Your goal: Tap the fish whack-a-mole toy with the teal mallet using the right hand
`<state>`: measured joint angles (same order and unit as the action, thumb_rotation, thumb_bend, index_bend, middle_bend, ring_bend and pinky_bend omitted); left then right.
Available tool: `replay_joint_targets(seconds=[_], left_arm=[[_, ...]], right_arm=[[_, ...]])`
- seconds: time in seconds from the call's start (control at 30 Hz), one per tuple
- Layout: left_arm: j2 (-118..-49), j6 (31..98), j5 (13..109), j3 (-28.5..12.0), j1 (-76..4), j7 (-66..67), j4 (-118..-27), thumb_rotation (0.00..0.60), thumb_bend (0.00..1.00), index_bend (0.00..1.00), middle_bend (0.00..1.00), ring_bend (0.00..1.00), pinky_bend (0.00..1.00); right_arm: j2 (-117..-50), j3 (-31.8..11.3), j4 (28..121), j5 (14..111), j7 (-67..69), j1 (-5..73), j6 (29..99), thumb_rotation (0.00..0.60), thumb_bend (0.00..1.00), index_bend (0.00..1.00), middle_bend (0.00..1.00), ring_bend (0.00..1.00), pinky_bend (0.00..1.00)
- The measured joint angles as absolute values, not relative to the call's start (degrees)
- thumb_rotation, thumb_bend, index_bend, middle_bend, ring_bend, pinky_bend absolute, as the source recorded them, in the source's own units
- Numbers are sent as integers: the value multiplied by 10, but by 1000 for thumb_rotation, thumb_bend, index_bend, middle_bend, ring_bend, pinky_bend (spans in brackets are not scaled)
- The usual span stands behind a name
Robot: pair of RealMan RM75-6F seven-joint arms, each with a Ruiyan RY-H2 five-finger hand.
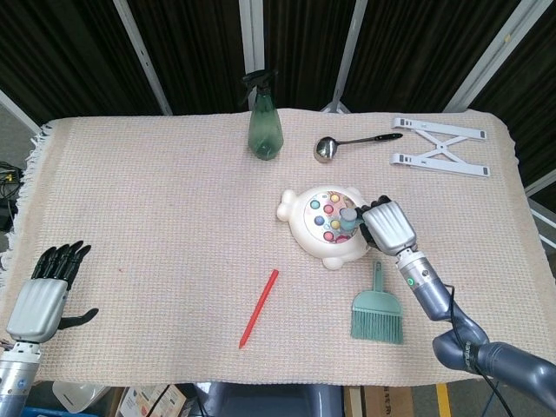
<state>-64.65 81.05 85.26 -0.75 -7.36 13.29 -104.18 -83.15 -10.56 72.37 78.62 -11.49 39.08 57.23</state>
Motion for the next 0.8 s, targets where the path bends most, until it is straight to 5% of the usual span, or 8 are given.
replay_joint_targets(seconds=[0.8], left_arm=[[-650,803,844,-7,-76,126,-1033,600,106,0,0,0,0]], right_arm=[[-872,-111,701,722,-208,433,520,600,893,1000,809,660,355]])
